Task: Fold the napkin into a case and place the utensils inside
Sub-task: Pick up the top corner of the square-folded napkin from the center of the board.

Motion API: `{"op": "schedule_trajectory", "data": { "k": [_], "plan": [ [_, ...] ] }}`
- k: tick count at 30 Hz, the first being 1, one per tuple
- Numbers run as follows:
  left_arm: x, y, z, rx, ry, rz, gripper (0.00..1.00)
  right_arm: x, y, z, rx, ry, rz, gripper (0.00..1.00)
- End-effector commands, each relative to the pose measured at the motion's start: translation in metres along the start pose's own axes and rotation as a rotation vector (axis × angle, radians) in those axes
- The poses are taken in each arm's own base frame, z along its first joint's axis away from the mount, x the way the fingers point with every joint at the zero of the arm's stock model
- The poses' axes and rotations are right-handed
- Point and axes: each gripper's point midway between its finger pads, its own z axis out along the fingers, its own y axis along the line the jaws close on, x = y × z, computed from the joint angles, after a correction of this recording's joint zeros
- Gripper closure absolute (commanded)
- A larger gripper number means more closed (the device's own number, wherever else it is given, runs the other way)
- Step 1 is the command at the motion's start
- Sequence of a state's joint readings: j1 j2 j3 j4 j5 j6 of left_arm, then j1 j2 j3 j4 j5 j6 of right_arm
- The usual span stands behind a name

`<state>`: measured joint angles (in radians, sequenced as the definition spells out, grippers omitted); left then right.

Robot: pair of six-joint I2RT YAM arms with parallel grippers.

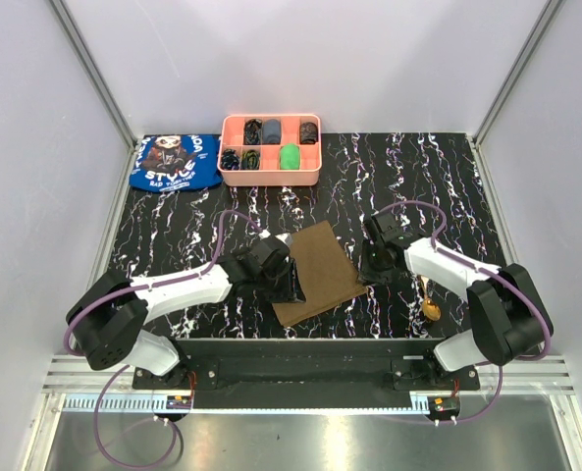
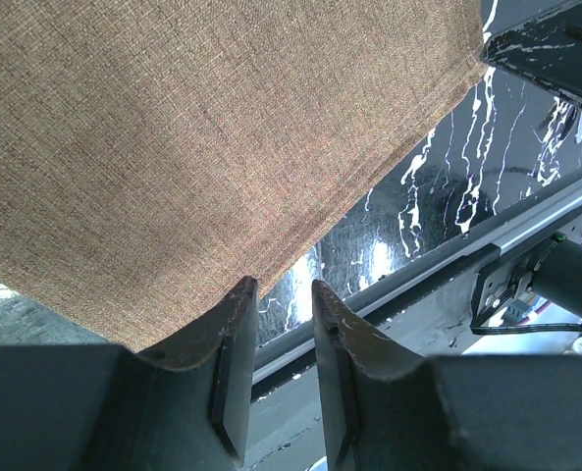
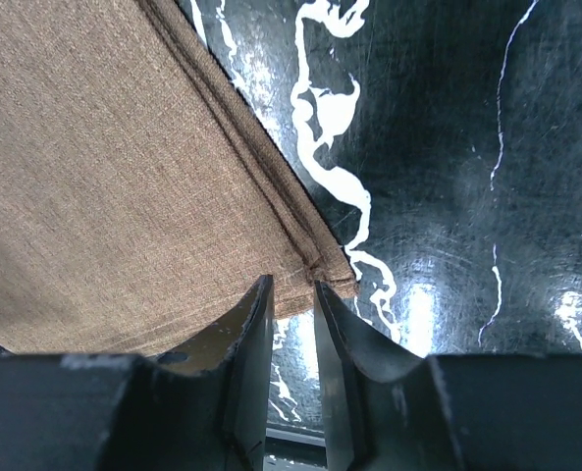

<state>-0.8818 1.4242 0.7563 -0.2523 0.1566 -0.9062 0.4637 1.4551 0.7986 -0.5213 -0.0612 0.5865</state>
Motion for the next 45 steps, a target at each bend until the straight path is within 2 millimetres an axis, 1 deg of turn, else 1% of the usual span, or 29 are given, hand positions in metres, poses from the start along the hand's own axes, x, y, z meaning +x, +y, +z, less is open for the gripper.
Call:
{"op": "schedule_trajectory", "data": {
  "k": [1, 6, 11, 14, 19, 25, 28, 30, 32, 36, 38, 39, 40, 41, 43, 44, 45],
  "plan": [
    [-0.002, -0.007, 0.0, 0.037, -0.013, 0.001, 0.69, -0.014, 0.004, -0.001, 0.0, -0.029, -0.01, 0.68],
    [-0.005, -0.009, -0.003, 0.043, -0.026, 0.001, 0.69, -0.007, 0.003, 0.004, -0.01, -0.008, -0.006, 0.68],
    [-0.004, -0.01, -0.001, 0.045, -0.018, 0.001, 0.69, -0.002, 0.006, 0.012, -0.033, 0.015, 0.005, 0.69],
    [-0.004, -0.01, -0.002, 0.046, -0.021, 0.0, 0.69, -0.003, 0.008, 0.013, -0.041, 0.015, 0.01, 0.7],
    [-0.005, -0.01, -0.005, 0.045, -0.028, 0.002, 0.68, -0.003, 0.006, 0.012, -0.04, 0.012, 0.013, 0.69],
    [-0.011, -0.015, -0.009, 0.052, -0.042, 0.007, 0.68, 0.003, 0.003, 0.014, -0.028, 0.024, 0.01, 0.67],
    [-0.013, -0.014, -0.011, 0.05, -0.048, 0.003, 0.67, 0.005, 0.003, 0.016, -0.028, 0.036, 0.011, 0.69],
    [-0.014, -0.013, -0.013, 0.05, -0.057, 0.003, 0.67, 0.003, 0.005, 0.015, -0.037, 0.03, 0.01, 0.72],
    [-0.016, -0.01, -0.015, 0.043, -0.062, -0.002, 0.67, -0.002, 0.009, 0.008, -0.051, 0.011, 0.01, 0.78],
    [-0.02, -0.002, -0.017, 0.022, -0.079, -0.021, 0.67, -0.01, 0.012, -0.005, -0.051, -0.019, 0.0, 0.85],
    [-0.027, 0.002, -0.022, 0.022, -0.107, -0.035, 0.67, -0.013, 0.013, -0.013, -0.051, -0.029, -0.005, 0.88],
    [-0.029, 0.004, -0.023, 0.018, -0.116, -0.041, 0.67, -0.013, 0.012, -0.015, -0.047, -0.032, -0.011, 0.93],
    [-0.031, 0.008, -0.025, 0.008, -0.128, -0.046, 0.67, -0.015, 0.013, -0.018, -0.052, -0.042, -0.013, 0.94],
    [-0.038, 0.01, -0.03, 0.011, -0.151, -0.058, 0.67, -0.016, 0.013, -0.02, -0.053, -0.045, -0.012, 0.95],
    [-0.042, 0.016, -0.034, -0.001, -0.171, -0.071, 0.67, -0.016, 0.018, -0.023, -0.076, -0.041, -0.032, 0.98],
    [-0.048, 0.019, -0.04, 0.002, -0.195, -0.085, 0.67, -0.019, 0.022, -0.023, -0.091, -0.05, -0.036, 1.0],
    [-0.049, 0.023, -0.042, -0.005, -0.202, -0.093, 0.67, -0.019, 0.028, -0.022, -0.121, -0.041, -0.047, 1.0]
  ]
}}
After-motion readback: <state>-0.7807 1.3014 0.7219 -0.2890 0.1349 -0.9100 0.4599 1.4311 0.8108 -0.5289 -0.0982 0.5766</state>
